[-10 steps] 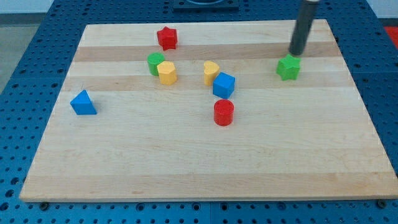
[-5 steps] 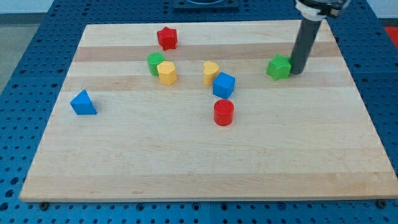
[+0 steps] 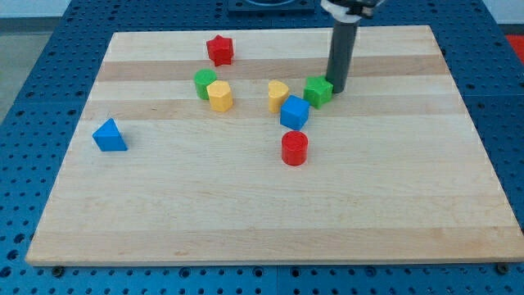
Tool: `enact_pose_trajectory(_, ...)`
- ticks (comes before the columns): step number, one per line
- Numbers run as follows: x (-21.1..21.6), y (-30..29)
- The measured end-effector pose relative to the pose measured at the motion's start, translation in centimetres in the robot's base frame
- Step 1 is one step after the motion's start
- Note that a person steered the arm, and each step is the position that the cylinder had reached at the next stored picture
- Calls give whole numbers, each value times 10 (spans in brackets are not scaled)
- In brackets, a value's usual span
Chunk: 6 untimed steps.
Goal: Push the green star closer to the blue cube and yellow heart
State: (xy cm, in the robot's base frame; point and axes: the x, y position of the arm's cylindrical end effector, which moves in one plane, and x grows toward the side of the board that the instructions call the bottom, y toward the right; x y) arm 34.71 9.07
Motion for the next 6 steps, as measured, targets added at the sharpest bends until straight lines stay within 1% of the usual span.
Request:
enact_pose_trajectory(1,2,-15)
enact_pose_trajectory(2,2,-9)
enact_pose_trajectory(3,18,21)
enact_pose_trajectory(4,74,43)
enact_pose_trajectory(5,141,25)
enact_pose_trajectory(6,162,-12)
